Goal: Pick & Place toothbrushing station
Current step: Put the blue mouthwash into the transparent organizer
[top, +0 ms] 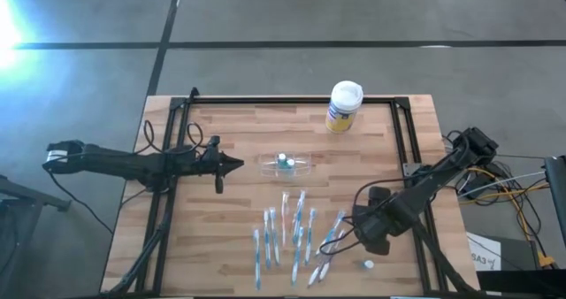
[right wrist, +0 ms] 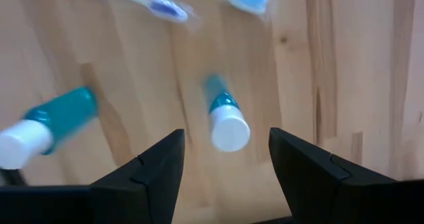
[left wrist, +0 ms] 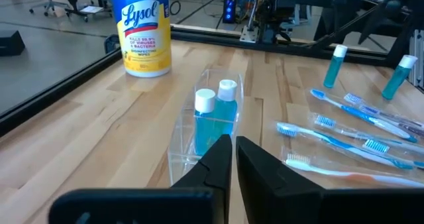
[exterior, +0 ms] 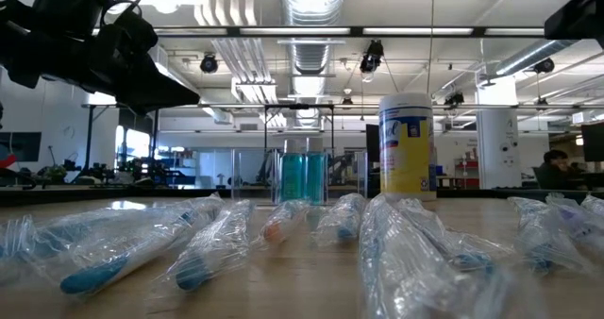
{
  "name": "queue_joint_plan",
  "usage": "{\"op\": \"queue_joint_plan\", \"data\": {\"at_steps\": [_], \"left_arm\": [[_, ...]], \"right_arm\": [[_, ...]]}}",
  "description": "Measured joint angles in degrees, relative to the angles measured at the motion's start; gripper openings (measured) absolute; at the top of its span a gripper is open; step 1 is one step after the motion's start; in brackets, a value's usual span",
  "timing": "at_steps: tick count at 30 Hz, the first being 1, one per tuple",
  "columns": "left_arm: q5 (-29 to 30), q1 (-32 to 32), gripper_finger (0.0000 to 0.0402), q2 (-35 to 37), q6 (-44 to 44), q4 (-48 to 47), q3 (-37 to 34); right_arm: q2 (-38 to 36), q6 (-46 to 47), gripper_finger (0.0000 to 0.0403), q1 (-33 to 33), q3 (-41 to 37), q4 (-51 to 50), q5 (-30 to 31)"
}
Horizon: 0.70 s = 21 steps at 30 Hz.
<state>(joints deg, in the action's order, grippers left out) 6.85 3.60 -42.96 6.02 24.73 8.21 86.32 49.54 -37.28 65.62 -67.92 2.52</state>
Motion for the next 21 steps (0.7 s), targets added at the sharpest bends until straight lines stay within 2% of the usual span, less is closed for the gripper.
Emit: {"op": "queue_joint_plan", "data": {"at_steps": [15,21], "left_arm": [[0.1,0.0,0.0034,0.0,0.0,-0.2,0.0],[0.1,0.0,0.0027,0.0,-0.1,-0.3,0.0]], "right_arm": [[-0.1,-0.2,0.0213,0.0,-5.6,6.8,-1.1],[-0.1,0.0,0.0192,0.0,-7.6,10.8,-2.6]]}}
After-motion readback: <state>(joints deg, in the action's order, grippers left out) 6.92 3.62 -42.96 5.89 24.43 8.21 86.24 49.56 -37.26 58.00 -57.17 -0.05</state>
